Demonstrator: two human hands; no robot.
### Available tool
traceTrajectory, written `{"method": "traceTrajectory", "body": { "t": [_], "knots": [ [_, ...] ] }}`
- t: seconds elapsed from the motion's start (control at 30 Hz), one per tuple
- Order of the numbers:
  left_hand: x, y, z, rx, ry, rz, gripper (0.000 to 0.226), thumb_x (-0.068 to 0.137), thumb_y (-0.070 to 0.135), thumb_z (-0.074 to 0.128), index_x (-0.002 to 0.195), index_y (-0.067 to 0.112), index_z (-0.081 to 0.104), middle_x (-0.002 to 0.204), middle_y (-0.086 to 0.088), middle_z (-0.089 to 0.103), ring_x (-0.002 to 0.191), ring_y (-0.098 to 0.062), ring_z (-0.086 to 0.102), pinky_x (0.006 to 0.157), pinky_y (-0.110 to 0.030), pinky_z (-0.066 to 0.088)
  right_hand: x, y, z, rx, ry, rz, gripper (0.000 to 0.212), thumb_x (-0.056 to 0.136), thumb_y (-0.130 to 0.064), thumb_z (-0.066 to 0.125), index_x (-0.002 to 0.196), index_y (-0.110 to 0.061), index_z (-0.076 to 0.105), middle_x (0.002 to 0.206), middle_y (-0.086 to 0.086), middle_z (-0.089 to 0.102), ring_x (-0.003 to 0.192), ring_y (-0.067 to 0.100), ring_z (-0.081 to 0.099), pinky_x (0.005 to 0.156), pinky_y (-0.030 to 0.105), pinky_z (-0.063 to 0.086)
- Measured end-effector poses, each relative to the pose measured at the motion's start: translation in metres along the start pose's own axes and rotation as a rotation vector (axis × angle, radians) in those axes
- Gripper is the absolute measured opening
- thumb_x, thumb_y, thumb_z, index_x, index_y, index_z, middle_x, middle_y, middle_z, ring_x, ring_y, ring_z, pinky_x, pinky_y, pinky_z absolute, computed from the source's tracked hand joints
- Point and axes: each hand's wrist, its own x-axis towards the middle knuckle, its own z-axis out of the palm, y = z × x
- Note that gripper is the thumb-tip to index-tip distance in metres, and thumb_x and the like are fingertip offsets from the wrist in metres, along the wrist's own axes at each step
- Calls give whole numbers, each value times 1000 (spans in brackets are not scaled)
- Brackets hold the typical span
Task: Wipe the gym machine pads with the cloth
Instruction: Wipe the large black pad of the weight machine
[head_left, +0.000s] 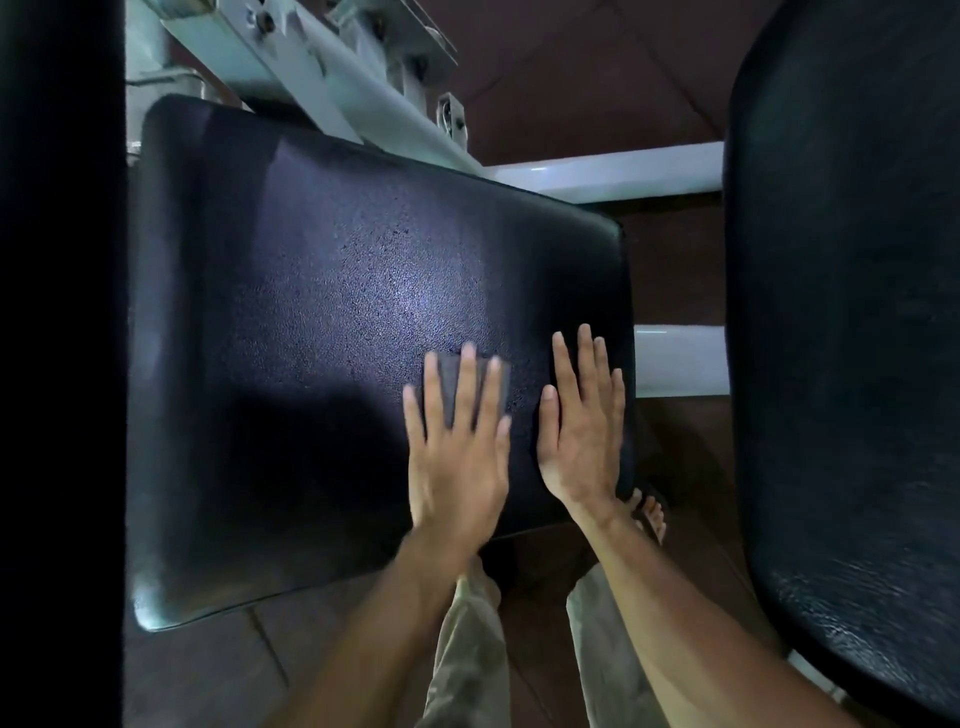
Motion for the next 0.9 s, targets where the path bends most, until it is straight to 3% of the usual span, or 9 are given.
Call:
{"method": "traceTrajectory", "body": {
  "t": [0.1, 0.2, 0.27, 0.37, 0.5, 0.63, 0.77, 0.9],
  "knots": [
    [92, -17, -16, 31, 33, 38, 56, 106, 40, 17, 159, 23, 9, 168, -4, 3, 154, -35, -2, 122, -52, -9, 0, 0, 0, -10, 10, -3, 53, 104, -33, 24, 156, -25, 19, 166, 0, 9, 154, 14, 1, 126, 43, 6],
    [165, -58, -36, 67, 90, -115, 58, 105, 41, 10, 159, 22, 6, 168, -5, 1, 154, -37, -4, 121, -56, -7, 0, 1, 2, -13, 29, -15, 53, 104, -32, 26, 156, -25, 21, 166, 1, 11, 154, 15, 4, 126, 42, 7],
    [156, -75, -41, 27, 118, -215, 58, 105, 42, 9, 159, 23, 3, 168, -4, 0, 154, -37, -3, 122, -57, -5, 1, 2, 2, -13, 29, -18, 53, 104, -31, 27, 156, -25, 22, 166, 1, 12, 154, 16, 5, 126, 43, 7],
    [63, -52, -32, -22, 123, -293, 57, 107, 41, 14, 159, 22, 2, 168, -4, -1, 154, -37, -2, 123, -56, 1, 1, 0, 0, -10, 15, -7, 53, 104, -32, 25, 156, -25, 21, 166, 1, 11, 154, 15, 4, 126, 43, 8],
    [-36, 2, 1, -31, 27, -55, 59, 105, 39, 24, 159, 21, 9, 168, -4, 4, 154, -37, 0, 124, -53, 8, 0, 0, -1, 1, 13, -11, 53, 104, -31, 26, 156, -24, 22, 166, 1, 10, 154, 15, 3, 125, 44, 8],
    [54, 3, -6, -1, 0, 83, 56, 106, 39, 19, 159, 23, 11, 168, -4, 4, 154, -35, -1, 123, -50, -6, 1, 0, 0, -5, 12, -8, 53, 104, -32, 25, 156, -25, 21, 166, 0, 10, 154, 14, 3, 126, 44, 9],
    [164, -42, -30, 56, 68, -75, 58, 104, 42, 6, 159, 23, 2, 168, -5, -2, 154, -35, -6, 122, -53, -8, 1, 1, 2, -15, 21, -15, 53, 104, -32, 27, 156, -25, 21, 166, 0, 11, 154, 15, 4, 126, 43, 8],
    [110, -57, -34, -19, 109, -193, 57, 106, 42, 11, 159, 22, 1, 168, -6, -2, 154, -37, -4, 122, -54, -5, 1, 1, 1, -4, 25, -15, 53, 104, -31, 28, 156, -25, 22, 166, 1, 12, 154, 16, 5, 126, 43, 8]
  ]
}}
